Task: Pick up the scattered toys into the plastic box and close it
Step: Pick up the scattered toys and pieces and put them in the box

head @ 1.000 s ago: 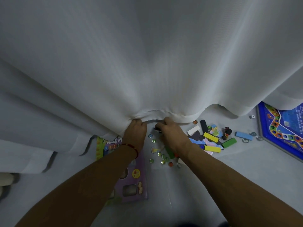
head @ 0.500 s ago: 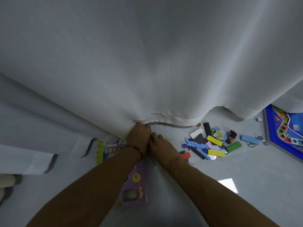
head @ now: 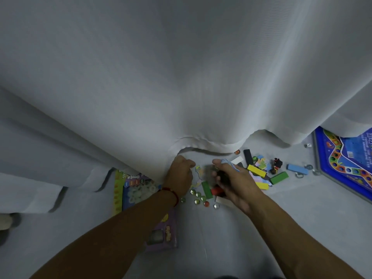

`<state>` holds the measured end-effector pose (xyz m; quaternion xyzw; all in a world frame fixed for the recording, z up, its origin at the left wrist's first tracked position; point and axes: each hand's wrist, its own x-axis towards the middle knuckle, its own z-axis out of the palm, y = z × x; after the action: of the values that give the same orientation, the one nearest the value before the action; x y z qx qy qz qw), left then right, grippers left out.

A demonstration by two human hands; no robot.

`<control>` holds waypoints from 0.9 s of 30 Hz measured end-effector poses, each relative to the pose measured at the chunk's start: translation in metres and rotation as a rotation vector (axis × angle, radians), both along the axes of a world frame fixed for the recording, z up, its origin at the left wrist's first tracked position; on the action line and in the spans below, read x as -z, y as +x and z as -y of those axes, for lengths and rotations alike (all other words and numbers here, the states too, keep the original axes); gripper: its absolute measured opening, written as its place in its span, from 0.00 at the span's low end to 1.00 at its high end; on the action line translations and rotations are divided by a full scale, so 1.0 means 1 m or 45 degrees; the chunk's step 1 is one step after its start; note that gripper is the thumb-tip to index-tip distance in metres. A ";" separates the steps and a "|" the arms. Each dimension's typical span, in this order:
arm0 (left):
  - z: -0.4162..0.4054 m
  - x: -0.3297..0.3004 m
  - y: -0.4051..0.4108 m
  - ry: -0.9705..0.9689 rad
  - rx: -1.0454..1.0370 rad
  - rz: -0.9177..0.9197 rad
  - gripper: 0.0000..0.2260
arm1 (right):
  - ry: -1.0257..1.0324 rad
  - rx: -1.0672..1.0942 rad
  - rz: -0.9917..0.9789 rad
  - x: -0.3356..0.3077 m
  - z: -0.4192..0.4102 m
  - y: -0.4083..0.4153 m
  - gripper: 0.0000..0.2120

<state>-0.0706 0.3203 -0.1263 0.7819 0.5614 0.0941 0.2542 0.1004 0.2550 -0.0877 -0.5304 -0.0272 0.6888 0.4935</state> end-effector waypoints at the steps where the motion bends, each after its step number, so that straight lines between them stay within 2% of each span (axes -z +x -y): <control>1: 0.000 0.001 0.005 -0.016 0.021 -0.027 0.15 | -0.029 0.058 -0.115 -0.002 0.006 0.007 0.08; 4: 0.001 0.006 0.017 -0.052 0.088 -0.153 0.20 | -0.083 0.135 -0.259 -0.004 0.024 0.022 0.10; 10: -0.010 -0.001 0.026 -0.168 0.234 -0.315 0.09 | -0.082 0.142 -0.267 -0.012 0.054 0.037 0.10; 15: -0.011 -0.002 0.028 -0.147 0.147 -0.341 0.09 | -0.084 0.227 -0.322 -0.017 0.076 0.049 0.09; 18: -0.007 -0.013 0.027 -0.145 0.198 -0.378 0.09 | -0.093 0.267 -0.356 -0.021 0.091 0.059 0.10; 20: -0.006 -0.023 0.027 -0.107 0.206 -0.354 0.06 | -0.093 0.269 -0.363 -0.028 0.102 0.067 0.12; 23: 0.002 -0.049 0.035 -0.049 0.190 -0.228 0.11 | -0.063 0.343 -0.405 -0.049 0.120 0.079 0.17; 25: 0.012 -0.080 0.055 0.018 0.309 -0.203 0.12 | -0.033 0.413 -0.382 -0.069 0.135 0.090 0.18; 27: 0.029 -0.121 0.086 -0.065 0.367 -0.097 0.08 | 0.013 0.470 -0.343 -0.095 0.156 0.102 0.17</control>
<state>0.0153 0.2914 -0.0050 0.8507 0.4545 0.0126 0.2636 0.2019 0.0986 0.0068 -0.4271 0.1328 0.6512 0.6130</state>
